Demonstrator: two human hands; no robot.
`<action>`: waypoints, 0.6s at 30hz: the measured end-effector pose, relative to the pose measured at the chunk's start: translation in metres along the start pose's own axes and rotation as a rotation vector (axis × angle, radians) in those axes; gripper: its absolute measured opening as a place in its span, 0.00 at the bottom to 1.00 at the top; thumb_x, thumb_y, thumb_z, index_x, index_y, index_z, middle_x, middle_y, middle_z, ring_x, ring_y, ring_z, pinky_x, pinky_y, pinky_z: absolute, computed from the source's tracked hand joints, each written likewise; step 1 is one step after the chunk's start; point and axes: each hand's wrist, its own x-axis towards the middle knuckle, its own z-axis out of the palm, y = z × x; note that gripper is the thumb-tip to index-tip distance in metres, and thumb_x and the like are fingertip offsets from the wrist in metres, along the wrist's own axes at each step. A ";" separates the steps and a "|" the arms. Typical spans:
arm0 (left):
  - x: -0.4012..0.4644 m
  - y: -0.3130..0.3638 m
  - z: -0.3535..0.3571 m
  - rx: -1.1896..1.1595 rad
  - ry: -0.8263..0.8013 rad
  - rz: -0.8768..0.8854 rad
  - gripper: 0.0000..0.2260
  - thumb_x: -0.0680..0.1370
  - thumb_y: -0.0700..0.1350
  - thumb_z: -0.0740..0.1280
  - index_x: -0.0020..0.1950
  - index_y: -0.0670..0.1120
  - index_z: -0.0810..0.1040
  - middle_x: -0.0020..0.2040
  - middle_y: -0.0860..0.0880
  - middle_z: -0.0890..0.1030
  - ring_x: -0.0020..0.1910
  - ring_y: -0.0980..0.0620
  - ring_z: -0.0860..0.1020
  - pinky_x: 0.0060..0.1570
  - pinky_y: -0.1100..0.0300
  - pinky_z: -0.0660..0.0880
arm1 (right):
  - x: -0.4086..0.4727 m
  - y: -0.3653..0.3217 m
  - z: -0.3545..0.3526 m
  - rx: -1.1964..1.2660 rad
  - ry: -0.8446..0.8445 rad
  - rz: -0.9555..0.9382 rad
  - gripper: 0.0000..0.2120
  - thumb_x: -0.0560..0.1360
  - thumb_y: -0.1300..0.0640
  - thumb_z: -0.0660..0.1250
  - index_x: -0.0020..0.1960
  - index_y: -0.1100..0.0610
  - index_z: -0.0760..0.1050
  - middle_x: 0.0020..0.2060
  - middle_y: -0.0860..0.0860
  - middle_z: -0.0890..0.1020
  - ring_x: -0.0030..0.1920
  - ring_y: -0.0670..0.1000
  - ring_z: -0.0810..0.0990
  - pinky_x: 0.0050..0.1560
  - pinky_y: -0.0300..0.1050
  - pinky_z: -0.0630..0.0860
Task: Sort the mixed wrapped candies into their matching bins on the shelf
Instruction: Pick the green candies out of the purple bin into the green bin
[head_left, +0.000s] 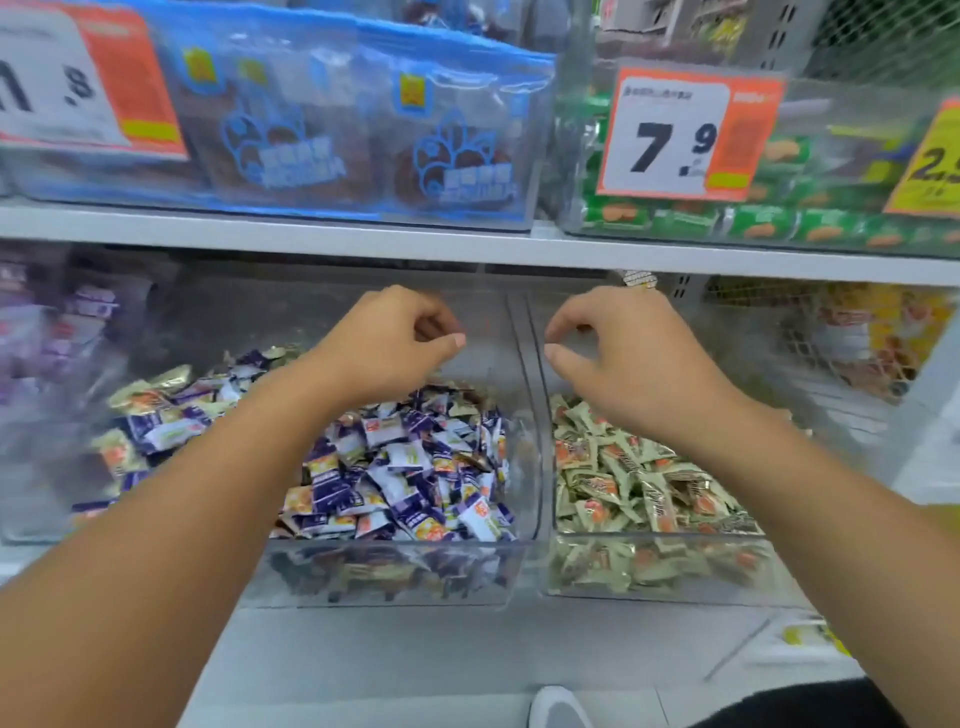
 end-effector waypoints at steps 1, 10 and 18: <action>-0.006 -0.015 -0.013 0.033 -0.012 -0.065 0.06 0.79 0.51 0.67 0.49 0.50 0.82 0.44 0.53 0.83 0.44 0.55 0.80 0.47 0.59 0.75 | 0.003 -0.015 0.005 0.010 -0.017 -0.082 0.08 0.78 0.50 0.66 0.53 0.50 0.81 0.50 0.45 0.82 0.53 0.49 0.79 0.54 0.47 0.76; -0.087 -0.090 -0.126 0.151 -0.121 -0.654 0.11 0.83 0.45 0.62 0.59 0.42 0.79 0.58 0.40 0.81 0.54 0.42 0.81 0.58 0.49 0.78 | 0.067 -0.125 0.067 0.122 -0.395 -0.429 0.18 0.80 0.53 0.65 0.70 0.47 0.72 0.68 0.44 0.75 0.68 0.47 0.73 0.68 0.48 0.70; -0.115 -0.090 -0.135 0.002 -0.106 -0.783 0.10 0.82 0.34 0.57 0.55 0.34 0.77 0.48 0.37 0.83 0.45 0.42 0.85 0.48 0.43 0.82 | 0.087 -0.215 0.112 0.189 -0.734 -0.809 0.15 0.77 0.47 0.69 0.63 0.43 0.80 0.60 0.43 0.80 0.58 0.45 0.77 0.62 0.47 0.72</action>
